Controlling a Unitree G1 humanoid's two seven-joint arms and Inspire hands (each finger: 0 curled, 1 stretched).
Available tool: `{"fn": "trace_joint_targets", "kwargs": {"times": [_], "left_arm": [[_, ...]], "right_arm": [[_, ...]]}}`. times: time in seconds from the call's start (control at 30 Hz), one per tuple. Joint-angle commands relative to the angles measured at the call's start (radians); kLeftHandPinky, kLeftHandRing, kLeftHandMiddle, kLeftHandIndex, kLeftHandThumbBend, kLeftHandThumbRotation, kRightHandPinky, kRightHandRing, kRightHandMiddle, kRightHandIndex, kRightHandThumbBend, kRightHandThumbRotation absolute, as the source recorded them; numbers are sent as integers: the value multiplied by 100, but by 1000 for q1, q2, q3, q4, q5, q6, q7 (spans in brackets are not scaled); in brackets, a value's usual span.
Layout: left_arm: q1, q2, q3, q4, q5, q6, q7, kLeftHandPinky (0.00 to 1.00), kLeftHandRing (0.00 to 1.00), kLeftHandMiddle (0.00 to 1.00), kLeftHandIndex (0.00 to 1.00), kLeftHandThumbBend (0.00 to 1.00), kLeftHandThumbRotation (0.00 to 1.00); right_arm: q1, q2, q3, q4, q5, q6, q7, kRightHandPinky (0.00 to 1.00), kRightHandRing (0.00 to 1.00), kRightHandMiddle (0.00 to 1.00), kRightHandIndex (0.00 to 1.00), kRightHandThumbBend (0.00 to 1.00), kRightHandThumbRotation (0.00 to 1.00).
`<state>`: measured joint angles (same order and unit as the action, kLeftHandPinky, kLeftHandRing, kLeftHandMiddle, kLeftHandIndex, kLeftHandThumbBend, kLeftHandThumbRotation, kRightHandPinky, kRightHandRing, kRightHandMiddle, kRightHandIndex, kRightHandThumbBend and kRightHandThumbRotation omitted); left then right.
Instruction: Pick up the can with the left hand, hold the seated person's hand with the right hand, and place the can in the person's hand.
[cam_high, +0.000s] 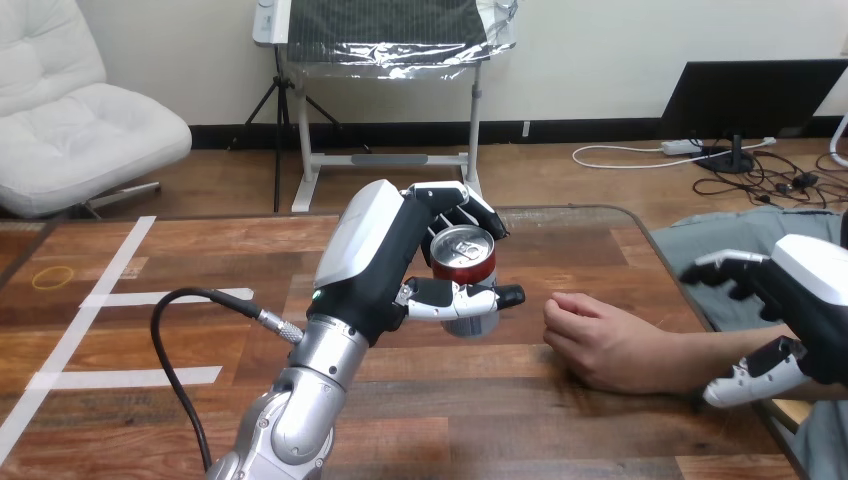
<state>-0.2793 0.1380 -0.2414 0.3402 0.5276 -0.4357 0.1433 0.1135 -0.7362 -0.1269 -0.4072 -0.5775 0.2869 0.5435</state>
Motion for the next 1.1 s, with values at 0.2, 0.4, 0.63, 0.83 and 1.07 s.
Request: {"fn": "trace_joint_targets", "kwargs": {"times": [0.2, 0.4, 0.63, 0.83, 1.07], "left_arm": [[-81, -8, -5, -67, 4, 5, 8, 33, 38, 45, 49, 64, 0], [-78, -5, -9, -70, 11, 8, 11, 33, 39, 45, 49, 64, 0], [-75, -1, -10, -68, 8, 1, 12, 33, 39, 45, 49, 64, 0], [-71, 4, -9, -66, 3, -3, 8, 34, 39, 46, 49, 64, 0], [-65, 5, -8, -71, -5, 0, -2, 34, 39, 46, 49, 63, 0]], "right_arm": [[-149, -98, 80, 157, -54, -28, 47, 75, 84, 86, 83, 86, 0], [-197, -127, 129, 229, -91, -62, 57, 76, 85, 87, 84, 85, 0], [-238, -153, 170, 299, -125, -134, 37, 79, 86, 87, 84, 85, 0], [-272, -163, 198, 354, -156, -176, 29, 80, 86, 87, 83, 85, 0], [-313, -176, 234, 422, -186, -235, 26, 82, 86, 87, 83, 85, 3]]}}
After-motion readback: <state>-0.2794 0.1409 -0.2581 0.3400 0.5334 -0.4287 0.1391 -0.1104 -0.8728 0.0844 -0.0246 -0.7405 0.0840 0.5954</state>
